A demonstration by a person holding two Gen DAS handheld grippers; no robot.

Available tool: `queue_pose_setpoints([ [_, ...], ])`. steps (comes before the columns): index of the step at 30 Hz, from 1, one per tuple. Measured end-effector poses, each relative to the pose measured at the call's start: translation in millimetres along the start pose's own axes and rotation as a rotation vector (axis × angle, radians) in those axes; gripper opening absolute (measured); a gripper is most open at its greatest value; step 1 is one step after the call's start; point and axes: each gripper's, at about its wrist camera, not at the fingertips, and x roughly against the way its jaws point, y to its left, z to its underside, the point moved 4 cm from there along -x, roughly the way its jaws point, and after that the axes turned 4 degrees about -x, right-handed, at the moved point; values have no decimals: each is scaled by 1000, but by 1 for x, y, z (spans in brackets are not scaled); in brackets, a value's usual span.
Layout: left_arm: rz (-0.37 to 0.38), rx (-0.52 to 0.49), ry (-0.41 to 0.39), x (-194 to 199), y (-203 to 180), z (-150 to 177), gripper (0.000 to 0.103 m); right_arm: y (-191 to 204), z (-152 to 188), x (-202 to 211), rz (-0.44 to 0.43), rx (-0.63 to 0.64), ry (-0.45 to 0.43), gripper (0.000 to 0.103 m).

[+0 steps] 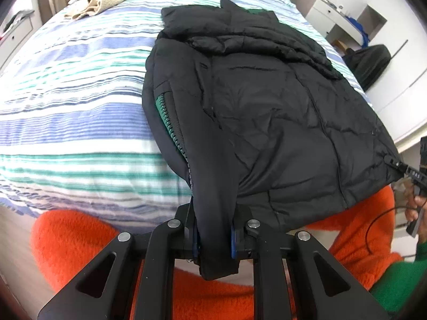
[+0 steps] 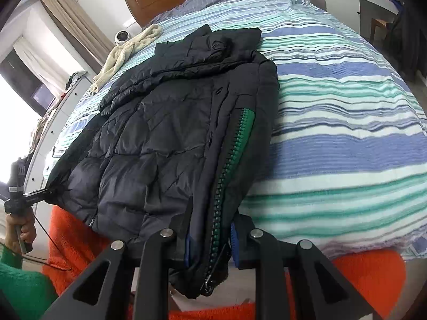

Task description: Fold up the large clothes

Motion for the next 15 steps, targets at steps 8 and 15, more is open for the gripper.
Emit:
queue_pose_setpoints([
  [8, 80, -9, 70, 60, -1, 32, 15, 17, 11, 59, -135, -80, 53, 20],
  [15, 223, 89, -173, 125, 21, -63, 18, 24, -81, 107, -332, -143, -122, 20],
])
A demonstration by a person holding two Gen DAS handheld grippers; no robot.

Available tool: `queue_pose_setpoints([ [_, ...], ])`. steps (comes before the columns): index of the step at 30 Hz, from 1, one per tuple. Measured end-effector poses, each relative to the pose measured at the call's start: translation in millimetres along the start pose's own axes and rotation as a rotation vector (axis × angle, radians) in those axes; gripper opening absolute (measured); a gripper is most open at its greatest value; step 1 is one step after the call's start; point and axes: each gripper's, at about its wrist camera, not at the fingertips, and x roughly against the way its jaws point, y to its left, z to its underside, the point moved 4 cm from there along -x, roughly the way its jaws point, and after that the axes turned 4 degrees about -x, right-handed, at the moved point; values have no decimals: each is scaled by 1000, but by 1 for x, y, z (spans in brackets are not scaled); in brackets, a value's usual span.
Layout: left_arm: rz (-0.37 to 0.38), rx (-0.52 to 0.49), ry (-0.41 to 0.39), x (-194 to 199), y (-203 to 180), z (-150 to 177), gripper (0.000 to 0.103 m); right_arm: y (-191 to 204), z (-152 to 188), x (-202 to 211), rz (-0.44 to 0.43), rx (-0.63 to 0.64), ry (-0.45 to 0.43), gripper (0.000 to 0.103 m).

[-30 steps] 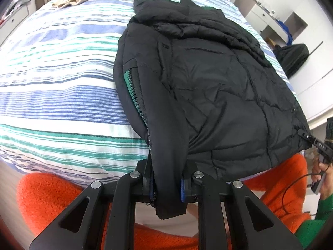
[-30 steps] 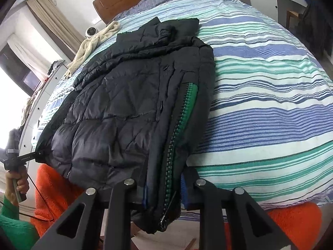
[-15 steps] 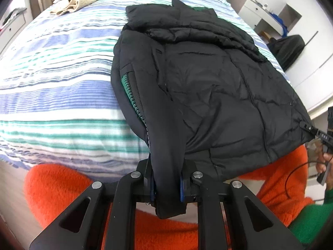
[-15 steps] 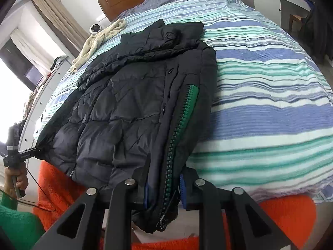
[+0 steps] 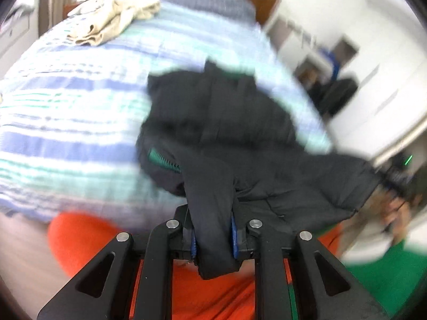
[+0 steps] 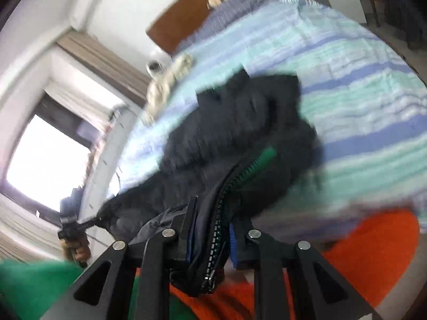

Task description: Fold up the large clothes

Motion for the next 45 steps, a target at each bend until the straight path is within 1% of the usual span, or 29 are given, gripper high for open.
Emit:
queue_pose_setpoints([
  [2, 76, 93, -47, -19, 14, -49, 20, -3, -38, -18, -2, 24, -36, 20],
  [4, 98, 127, -73, -45, 24, -86, 26, -17, -84, -53, 3, 3, -67, 20],
  [6, 54, 148, -90, -81, 35, -122, 31, -38, -121, -93, 11, -59, -81, 20],
  [7, 15, 153, -80, -108, 41, -142, 35, -46, -131, -108, 26, -76, -90, 20],
  [8, -22, 156, -71, -125, 45, -149, 36, -54, -141, -126, 54, -81, -105, 20],
  [10, -77, 167, -31, -161, 55, -155, 51, -71, -153, -159, 100, -80, -135, 22],
  [13, -74, 183, 90, -194, 61, -146, 56, -96, -147, -197, 166, -150, -103, 31],
  [14, -61, 196, 119, -194, 61, -145, 56, -103, -144, -201, 150, -197, -99, 40],
  [15, -30, 210, 120, -186, 60, -144, 60, -107, -137, -200, 116, -236, -110, 44],
  [16, 38, 231, 105, -175, 59, -145, 71, -108, -135, -193, 50, -268, -125, 53],
  [17, 102, 249, 87, -165, 58, -145, 79, -107, -136, -189, 3, -274, -129, 67],
  [18, 169, 270, 51, -151, 60, -147, 96, -105, -141, -182, -49, -267, -134, 76],
  [19, 192, 276, 18, -142, 61, -150, 101, -100, -138, -175, -66, -248, -146, 93],
  [20, 199, 268, -17, -132, 65, -152, 101, -95, -140, -170, -64, -223, -159, 100],
  [22, 173, 221, -38, -128, 70, -155, 101, -88, -150, -164, -16, -131, -166, 101],
  [24, 93, 145, -30, -137, 78, -155, 102, -84, -156, -172, 78, -38, -132, 101],
  [26, 12, 76, 58, -169, 86, -147, 102, -81, -157, -193, 147, 60, -40, 101],
  [28, -33, 56, 139, -202, 93, -141, 101, -83, -154, -228, 232, 141, 67, 101],
  [29, -52, 45, 160, -215, 93, -139, 100, -84, -154, -240, 275, 168, 77, 101],
  [30, -71, 27, 174, -226, 91, -137, 93, -85, -154, -254, 310, 196, 81, 101],
  [31, -96, -2, 184, -237, 88, -136, 75, -85, -153, -261, 309, 204, 90, 101],
  [32, -131, -36, 195, -245, 85, -135, 68, -83, -154, -267, 304, 203, 91, 94],
  [33, -142, -47, 187, -244, 81, -135, 39, -81, -154, -266, 305, 205, 87, 83],
  [34, -157, -51, 172, -241, 78, -138, 19, -73, -156, -266, 331, 223, 80, 49],
  [35, -177, -52, 149, -233, 74, -143, 18, -67, -158, -263, 368, 246, 63, 28],
  [37, -161, -50, 60, -211, 67, -160, 15, -43, -166, -249, 424, 306, 7, 22],
  [40, -159, -51, -97, -179, 54, -191, 15, -4, -190, -230, 468, 390, -97, 21],
  [42, -214, -52, -178, -174, 49, -209, 15, 13, -213, -228, 496, 411, -171, 21],
  [45, -336, -91, -214, -204, 51, -219, 17, 9, -237, -242, 528, 362, -218, 21],
])
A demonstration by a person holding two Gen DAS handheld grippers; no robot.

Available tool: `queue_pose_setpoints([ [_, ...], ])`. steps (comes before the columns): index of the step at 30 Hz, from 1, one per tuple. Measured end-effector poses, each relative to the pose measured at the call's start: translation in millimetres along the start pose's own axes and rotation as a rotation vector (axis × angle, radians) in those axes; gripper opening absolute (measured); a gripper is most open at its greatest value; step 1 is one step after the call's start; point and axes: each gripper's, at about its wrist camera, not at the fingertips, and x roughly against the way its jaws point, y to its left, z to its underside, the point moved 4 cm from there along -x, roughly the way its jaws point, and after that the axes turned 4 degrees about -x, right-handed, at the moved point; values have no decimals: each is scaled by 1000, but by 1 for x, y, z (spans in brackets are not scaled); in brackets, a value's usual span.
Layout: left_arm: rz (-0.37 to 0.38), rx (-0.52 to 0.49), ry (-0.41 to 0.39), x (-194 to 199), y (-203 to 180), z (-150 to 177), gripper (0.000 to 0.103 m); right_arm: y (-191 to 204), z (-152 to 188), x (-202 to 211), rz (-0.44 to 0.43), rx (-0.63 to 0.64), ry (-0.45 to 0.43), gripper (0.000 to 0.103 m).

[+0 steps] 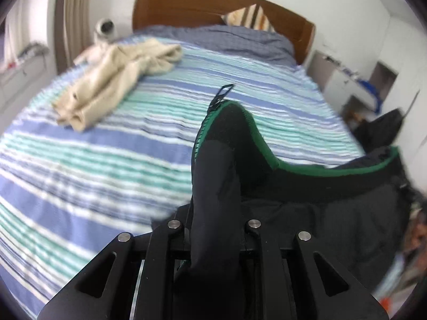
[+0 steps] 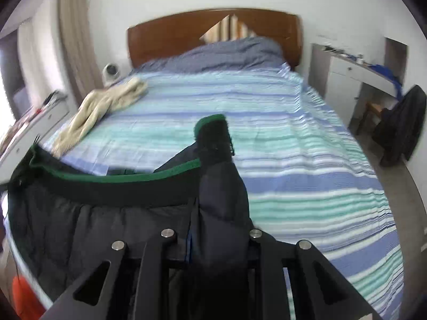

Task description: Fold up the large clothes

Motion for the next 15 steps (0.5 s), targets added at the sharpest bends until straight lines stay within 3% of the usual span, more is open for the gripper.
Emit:
queue_pose_setpoints([
  [3, -91, -39, 58, -52, -3, 22, 19, -6, 15, -48, 66, -18, 44, 21],
  [4, -123, -47, 99, -79, 1, 39, 24, -13, 33, -77, 105, -25, 93, 21],
  [6, -66, 4, 112, -104, 10, 65, 38, -27, 69, -117, 132, -50, 183, 22],
  [8, 30, 150, 58, -108, 27, 73, 43, -41, 91, -132, 87, -132, 138, 24],
  [15, 57, 165, 44, -118, 32, 78, 44, -48, 98, -140, 70, -173, 91, 25],
])
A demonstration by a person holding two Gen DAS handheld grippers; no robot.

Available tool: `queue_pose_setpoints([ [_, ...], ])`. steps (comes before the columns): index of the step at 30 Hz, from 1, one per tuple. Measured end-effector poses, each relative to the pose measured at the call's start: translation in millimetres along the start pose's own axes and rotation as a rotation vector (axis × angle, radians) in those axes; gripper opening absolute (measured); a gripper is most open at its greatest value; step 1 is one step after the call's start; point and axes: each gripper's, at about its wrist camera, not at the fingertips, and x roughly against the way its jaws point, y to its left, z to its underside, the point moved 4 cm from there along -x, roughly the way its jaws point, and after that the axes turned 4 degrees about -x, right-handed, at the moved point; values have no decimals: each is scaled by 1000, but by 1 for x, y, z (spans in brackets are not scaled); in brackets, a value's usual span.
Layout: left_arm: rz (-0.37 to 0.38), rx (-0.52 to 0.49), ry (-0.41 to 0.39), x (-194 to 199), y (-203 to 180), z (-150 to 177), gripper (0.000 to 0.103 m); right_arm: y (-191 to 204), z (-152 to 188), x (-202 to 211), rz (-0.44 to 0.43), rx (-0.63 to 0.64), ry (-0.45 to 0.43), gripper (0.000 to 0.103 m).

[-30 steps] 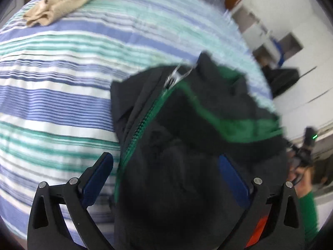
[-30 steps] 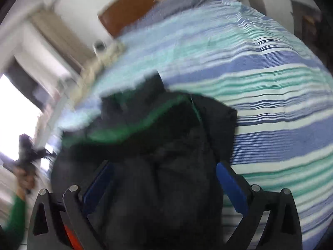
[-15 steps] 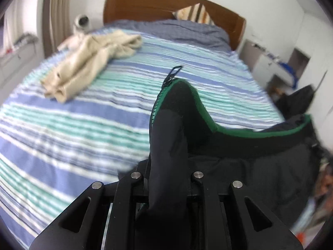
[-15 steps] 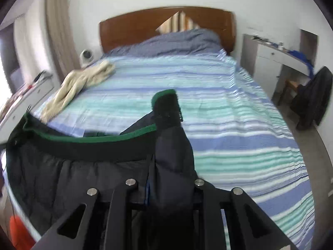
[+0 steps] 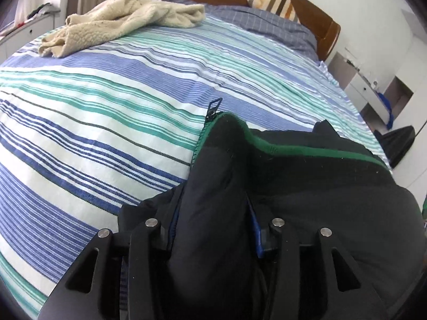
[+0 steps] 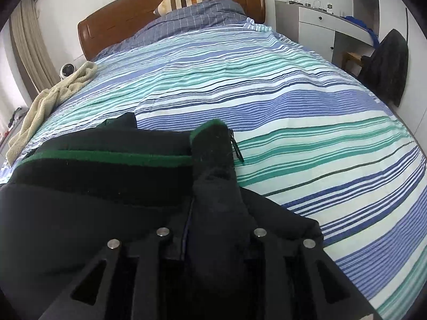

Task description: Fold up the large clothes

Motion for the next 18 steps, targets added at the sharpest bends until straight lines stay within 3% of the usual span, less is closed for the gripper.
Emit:
queue_pose_setpoints([
  [18, -22, -10, -1, -9, -4, -7, 44, -6, 3, -1, -56, -41, -17, 26],
])
